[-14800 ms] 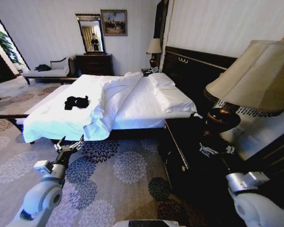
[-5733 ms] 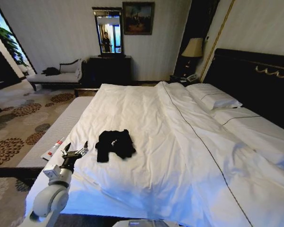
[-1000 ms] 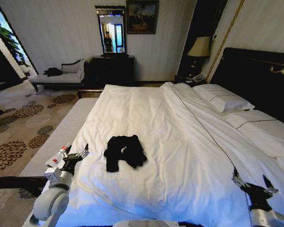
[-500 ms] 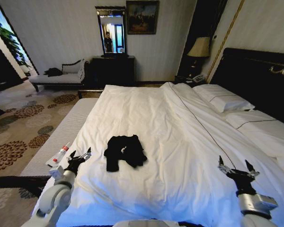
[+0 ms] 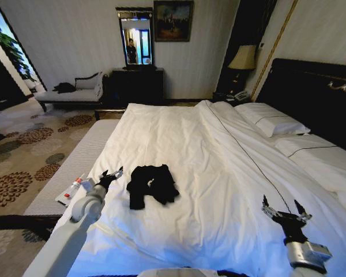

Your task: Fold the clothes on the bed.

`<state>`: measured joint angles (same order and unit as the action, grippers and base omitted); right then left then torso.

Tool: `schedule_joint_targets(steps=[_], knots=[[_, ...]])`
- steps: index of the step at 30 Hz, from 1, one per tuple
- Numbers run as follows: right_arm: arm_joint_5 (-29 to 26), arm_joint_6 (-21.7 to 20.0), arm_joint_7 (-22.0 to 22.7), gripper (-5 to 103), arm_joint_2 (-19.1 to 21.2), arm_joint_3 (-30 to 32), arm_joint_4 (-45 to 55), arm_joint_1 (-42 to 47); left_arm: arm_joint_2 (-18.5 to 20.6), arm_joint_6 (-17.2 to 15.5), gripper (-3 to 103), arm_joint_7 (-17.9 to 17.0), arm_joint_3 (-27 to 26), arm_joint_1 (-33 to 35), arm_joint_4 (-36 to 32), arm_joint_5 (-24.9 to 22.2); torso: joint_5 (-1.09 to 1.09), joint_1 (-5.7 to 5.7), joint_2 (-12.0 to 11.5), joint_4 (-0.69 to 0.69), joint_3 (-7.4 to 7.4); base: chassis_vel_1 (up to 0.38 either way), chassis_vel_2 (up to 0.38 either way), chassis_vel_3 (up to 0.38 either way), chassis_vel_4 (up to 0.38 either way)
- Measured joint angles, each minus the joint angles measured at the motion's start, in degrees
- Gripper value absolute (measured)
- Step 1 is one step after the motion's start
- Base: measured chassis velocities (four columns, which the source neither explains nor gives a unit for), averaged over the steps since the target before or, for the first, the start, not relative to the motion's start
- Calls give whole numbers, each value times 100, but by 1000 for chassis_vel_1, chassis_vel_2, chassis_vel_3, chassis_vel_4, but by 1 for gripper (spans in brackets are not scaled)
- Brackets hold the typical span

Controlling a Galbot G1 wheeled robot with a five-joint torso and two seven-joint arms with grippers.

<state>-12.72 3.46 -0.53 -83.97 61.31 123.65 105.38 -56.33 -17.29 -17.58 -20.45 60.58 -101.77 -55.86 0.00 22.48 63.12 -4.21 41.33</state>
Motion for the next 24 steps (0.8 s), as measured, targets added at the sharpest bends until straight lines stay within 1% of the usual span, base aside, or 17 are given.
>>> schedule_joint_targets(steps=[3, 4, 7, 8, 9, 12, 18, 24], knots=[[29, -13, 2, 100, -8, -12, 11, -8, -50, -535, 100, -189, 334, -448, 175, -446, 0, 0, 0, 0, 0, 0, 0, 0, 0], [29, -13, 2, 100, -8, -12, 11, -8, -50, -535, 100, -189, 334, -448, 175, -446, 0, 0, 0, 0, 0, 0, 0, 0, 0], [33, -22, 5, 100, -19, -14, 11, -28, -145, -909, 100, -415, 609, -720, 440, -790, 1, 0, 0, 0, 0, 0, 0, 0, 0], [33, -22, 5, 100, -19, -14, 11, -28, -145, -909, 100, -415, 609, -720, 440, -790, 1, 0, 0, 0, 0, 0, 0, 0, 0], [33, -22, 6, 100, -23, -11, 11, -32, -196, -992, 100, -484, 668, -798, 556, -883, 0, 0, 0, 0, 0, 0, 0, 0, 0], [35, -22, 8, 100, -25, 8, 0, -22, -295, -1044, 100, -538, 709, -944, 804, -961, 0, 0, 0, 1, 0, 0, 0, 0, 0], [68, -13, 10, 100, -13, 20, 0, 6, -415, -975, 100, -348, 750, -1168, 1048, -946, 1, 0, 0, 0, -1, 0, 0, 0, 0], [63, -22, 25, 100, 0, 48, 5, -2, -542, -947, 99, -310, 865, -1400, 1329, -957, 0, 0, 0, 1, 0, 0, 0, 0, 0]])
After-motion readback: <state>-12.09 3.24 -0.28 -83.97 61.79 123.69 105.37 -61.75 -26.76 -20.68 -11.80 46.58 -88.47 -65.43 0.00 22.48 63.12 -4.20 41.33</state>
